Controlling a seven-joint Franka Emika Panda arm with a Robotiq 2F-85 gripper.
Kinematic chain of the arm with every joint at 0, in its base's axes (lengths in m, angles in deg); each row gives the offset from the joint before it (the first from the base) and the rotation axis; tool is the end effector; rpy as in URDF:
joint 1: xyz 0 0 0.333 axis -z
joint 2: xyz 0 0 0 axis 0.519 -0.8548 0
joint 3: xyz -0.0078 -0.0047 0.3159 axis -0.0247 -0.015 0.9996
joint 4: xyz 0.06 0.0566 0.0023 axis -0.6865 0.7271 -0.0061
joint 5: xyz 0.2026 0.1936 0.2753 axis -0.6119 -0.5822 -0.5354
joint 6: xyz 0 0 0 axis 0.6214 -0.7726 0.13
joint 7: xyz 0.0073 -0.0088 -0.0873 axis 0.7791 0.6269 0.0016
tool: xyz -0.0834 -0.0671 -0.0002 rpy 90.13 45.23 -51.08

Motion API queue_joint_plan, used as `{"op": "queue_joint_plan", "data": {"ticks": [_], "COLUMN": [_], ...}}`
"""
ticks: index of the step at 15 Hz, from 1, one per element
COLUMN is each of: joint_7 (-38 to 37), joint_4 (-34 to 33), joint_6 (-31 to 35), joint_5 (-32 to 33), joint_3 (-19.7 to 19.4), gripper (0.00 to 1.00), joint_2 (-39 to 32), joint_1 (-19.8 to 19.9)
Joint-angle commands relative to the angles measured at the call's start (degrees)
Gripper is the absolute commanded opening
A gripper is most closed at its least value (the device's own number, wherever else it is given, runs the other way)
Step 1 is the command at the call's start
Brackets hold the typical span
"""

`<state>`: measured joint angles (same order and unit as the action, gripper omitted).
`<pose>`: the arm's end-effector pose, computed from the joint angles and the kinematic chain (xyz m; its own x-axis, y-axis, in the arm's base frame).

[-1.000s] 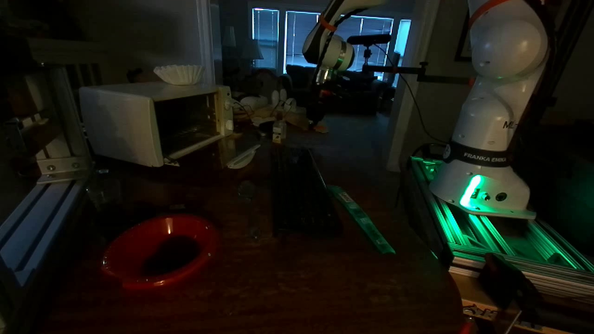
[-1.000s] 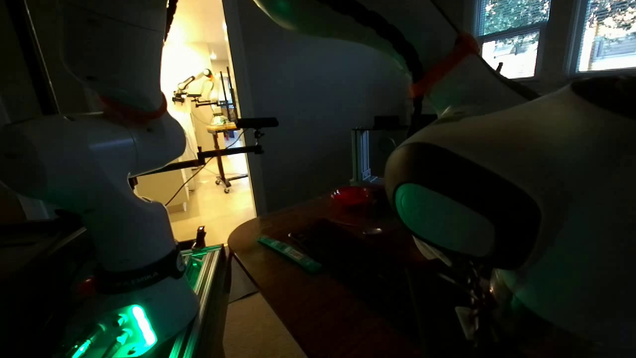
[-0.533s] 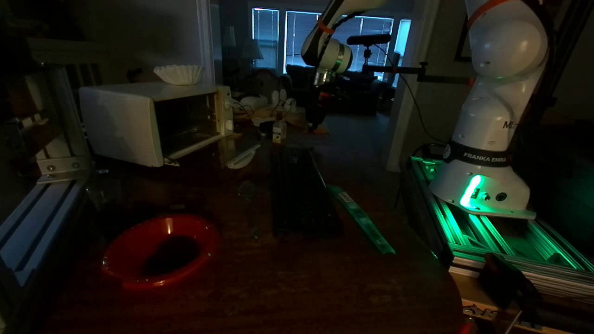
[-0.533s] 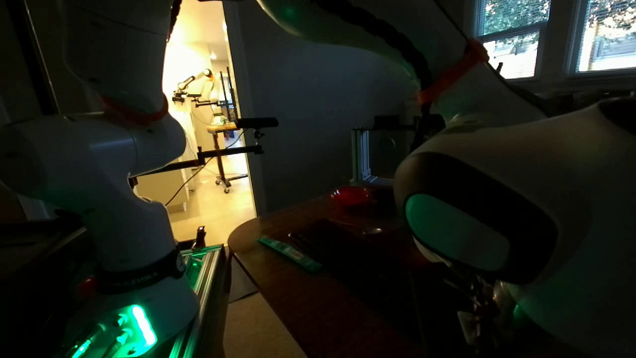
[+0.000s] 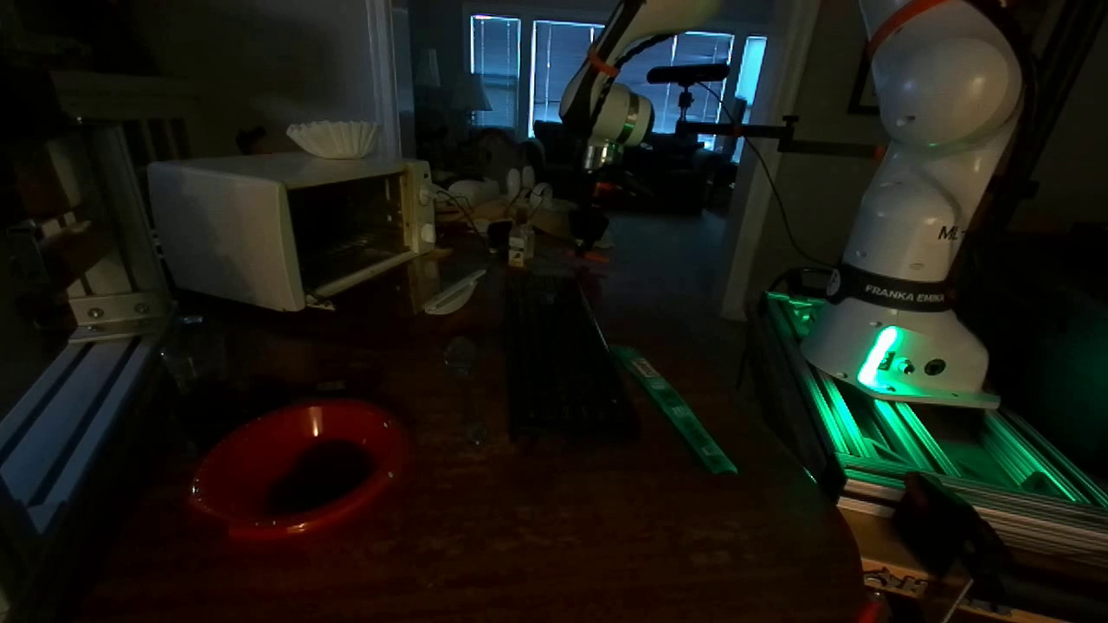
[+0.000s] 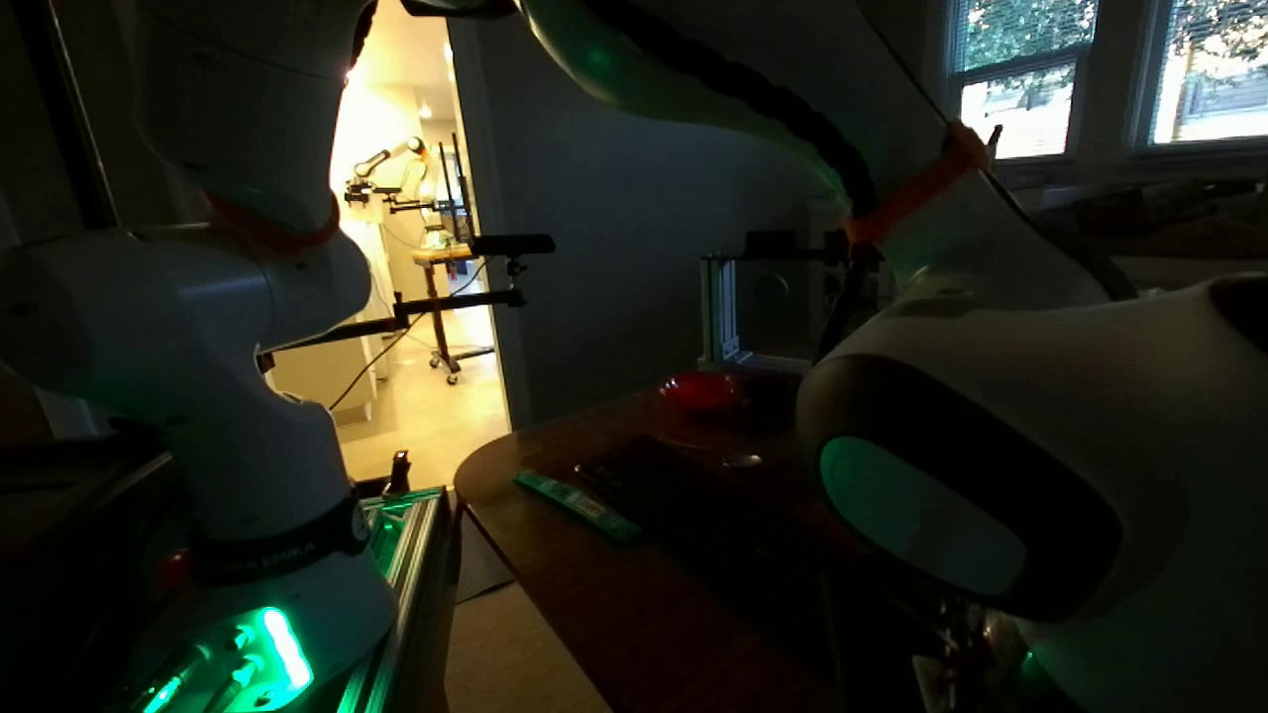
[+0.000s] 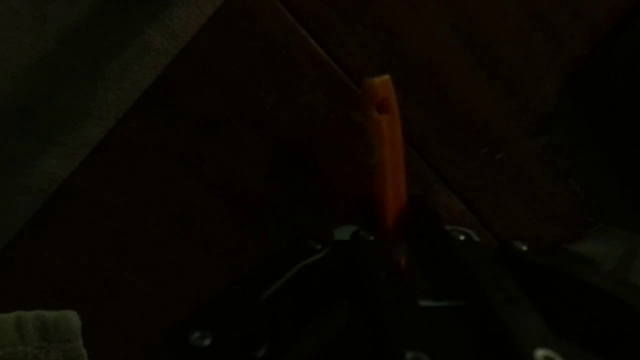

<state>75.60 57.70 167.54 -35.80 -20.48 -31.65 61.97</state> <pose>0.4489 -0.3578 0.1690 0.9322 -0.3572 -0.0585 -0.3585 -0.8891 -0.2845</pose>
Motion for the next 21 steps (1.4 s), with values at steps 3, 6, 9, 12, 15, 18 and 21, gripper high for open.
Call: {"op": "queue_joint_plan", "data": {"ticks": [3,6,9,12,15,18,21], "joint_7": [-2.2,-3.4,-4.1,-5.7,-7.5,-10.2,-15.3], "joint_4": [-2.0,-2.2,-1.9,-0.5,0.2,1.7,3.4], "joint_6": [-0.8,-0.4,-0.3,1.1,1.7,3.1,3.7], "joint_5": [1.7,2.5,3.3,4.7,6.7,9.6,13.9], "joint_3": [0.1,-0.1,0.2,-0.3,-0.3,-0.9,-2.5], "gripper": [0.05,0.46,0.6,0.82,1.0,1.0,1.0], "joint_2": [-1.8,-2.0,-1.3,0.5,2.0,4.3,7.4], "joint_1": [0.1,-0.2,-0.2,-1.3,-2.1,-3.7,-6.1]}}
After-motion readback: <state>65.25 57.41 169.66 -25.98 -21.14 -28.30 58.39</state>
